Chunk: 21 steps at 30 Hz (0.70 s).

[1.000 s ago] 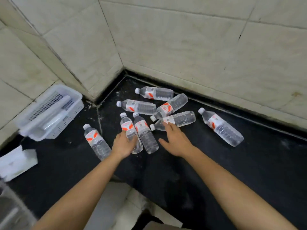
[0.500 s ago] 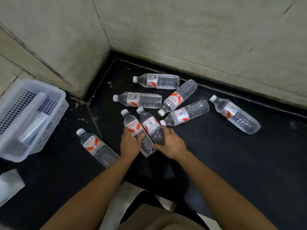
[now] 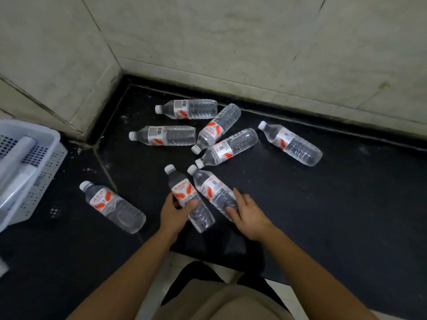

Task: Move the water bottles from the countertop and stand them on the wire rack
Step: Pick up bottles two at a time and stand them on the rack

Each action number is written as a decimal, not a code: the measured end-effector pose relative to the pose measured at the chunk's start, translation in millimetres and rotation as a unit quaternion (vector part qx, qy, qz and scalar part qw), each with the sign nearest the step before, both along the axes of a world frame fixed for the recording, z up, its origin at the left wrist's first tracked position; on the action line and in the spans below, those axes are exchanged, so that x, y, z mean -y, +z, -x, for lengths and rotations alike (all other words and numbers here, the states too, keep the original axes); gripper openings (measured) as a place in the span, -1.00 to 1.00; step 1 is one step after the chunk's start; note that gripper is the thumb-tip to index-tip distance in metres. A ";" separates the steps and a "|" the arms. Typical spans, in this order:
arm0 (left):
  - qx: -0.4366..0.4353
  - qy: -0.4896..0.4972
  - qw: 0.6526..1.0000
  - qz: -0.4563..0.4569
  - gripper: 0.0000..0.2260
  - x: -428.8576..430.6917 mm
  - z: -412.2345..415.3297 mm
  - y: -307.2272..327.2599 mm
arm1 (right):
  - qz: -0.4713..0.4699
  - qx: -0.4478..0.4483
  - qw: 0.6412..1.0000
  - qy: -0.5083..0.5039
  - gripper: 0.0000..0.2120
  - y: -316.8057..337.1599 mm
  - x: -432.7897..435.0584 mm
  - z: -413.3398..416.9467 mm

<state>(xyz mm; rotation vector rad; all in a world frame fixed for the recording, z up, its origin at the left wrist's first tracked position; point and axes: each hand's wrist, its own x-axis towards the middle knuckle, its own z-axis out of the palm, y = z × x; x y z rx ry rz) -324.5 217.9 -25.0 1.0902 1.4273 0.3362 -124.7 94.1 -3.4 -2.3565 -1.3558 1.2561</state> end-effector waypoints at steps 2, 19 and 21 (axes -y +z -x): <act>0.015 -0.026 1.000 -0.001 -0.51 20.0 -11.1 -1.4 | 0.001 0.007 0.999 -0.039 -0.37 -5.0 23.7 -5.9; -0.023 -0.171 0.977 0.123 -0.53 28.7 -17.2 13.3 | 0.012 0.024 0.975 -0.221 -0.34 2.0 82.7 -49.6; -0.058 -0.165 0.978 0.116 -0.52 24.5 -13.9 16.2 | 0.030 0.038 0.978 -0.203 -0.22 2.6 79.0 -46.0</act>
